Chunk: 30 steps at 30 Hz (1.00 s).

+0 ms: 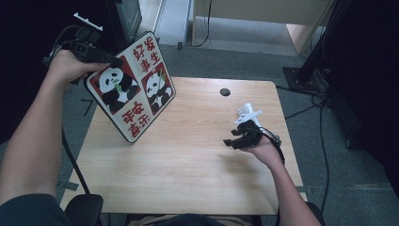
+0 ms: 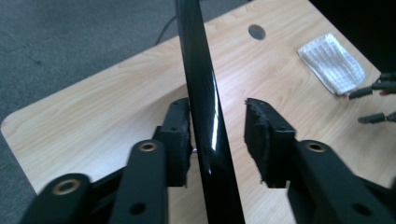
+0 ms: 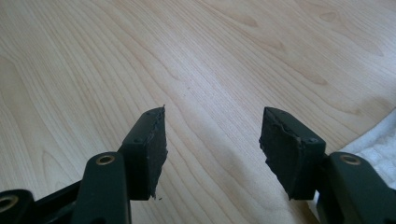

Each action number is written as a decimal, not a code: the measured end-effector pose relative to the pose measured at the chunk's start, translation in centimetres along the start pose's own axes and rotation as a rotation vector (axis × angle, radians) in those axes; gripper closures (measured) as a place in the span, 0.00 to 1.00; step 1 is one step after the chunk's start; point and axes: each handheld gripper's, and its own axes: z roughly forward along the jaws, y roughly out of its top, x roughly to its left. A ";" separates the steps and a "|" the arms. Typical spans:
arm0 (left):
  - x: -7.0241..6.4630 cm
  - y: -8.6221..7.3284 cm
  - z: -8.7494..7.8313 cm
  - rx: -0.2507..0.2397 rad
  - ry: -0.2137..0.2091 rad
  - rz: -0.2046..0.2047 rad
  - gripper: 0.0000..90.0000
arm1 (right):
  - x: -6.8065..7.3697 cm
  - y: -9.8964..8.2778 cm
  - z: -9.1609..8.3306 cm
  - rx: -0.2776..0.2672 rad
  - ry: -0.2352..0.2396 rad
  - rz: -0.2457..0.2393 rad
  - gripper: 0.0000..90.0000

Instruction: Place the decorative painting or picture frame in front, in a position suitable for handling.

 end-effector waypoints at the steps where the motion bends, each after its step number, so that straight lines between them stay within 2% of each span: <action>1: 0.0 0.1 0.3 0.030 0.012 -0.013 0.77 | 0.0 0.0 -0.2 -0.011 0.001 0.001 0.46; 4: 0.2 0.2 0.4 0.048 0.015 -0.023 0.84 | 0.0 0.1 -0.3 -0.030 0.004 -0.009 0.46; 10: 0.2 0.3 0.5 0.068 0.022 -0.045 0.87 | 0.0 0.1 -0.2 -0.022 0.007 -0.016 0.46; 13: -0.5 0.7 0.4 0.101 0.046 -0.070 0.88 | 0.0 0.1 -0.3 -0.032 -0.002 -0.015 0.47; 16: -0.9 0.9 0.3 0.102 0.033 -0.078 0.89 | -0.1 0.1 -0.3 -0.032 0.001 -0.015 0.47; 18: -1.3 1.0 0.3 0.100 0.038 -0.063 0.88 | -0.2 0.1 -0.2 -0.027 -0.001 -0.010 0.47; 22: -2.0 1.2 0.0 0.092 0.040 -0.059 0.88 | -0.5 0.0 -0.2 -0.031 -0.002 0.006 0.47; 24: -2.5 1.4 0.0 0.094 0.054 -0.042 0.88 | -0.7 -0.1 -0.3 -0.035 -0.005 0.021 0.47; 25: -3.2 1.6 -0.2 0.094 0.066 -0.023 0.88 | -1.0 -0.2 -0.5 -0.042 -0.009 0.033 0.47; 26: -3.2 1.6 -0.2 0.094 0.066 -0.023 0.88 | -1.0 -0.2 -0.5 -0.042 -0.009 0.033 0.47; 28: -4.5 1.9 -0.5 0.090 0.058 0.019 0.88 | -1.4 -0.4 -0.7 -0.054 -0.016 0.050 0.48; 30: -4.8 2.0 -0.6 0.088 0.056 0.022 0.88 | -1.4 -0.4 -0.8 -0.063 -0.021 0.051 0.48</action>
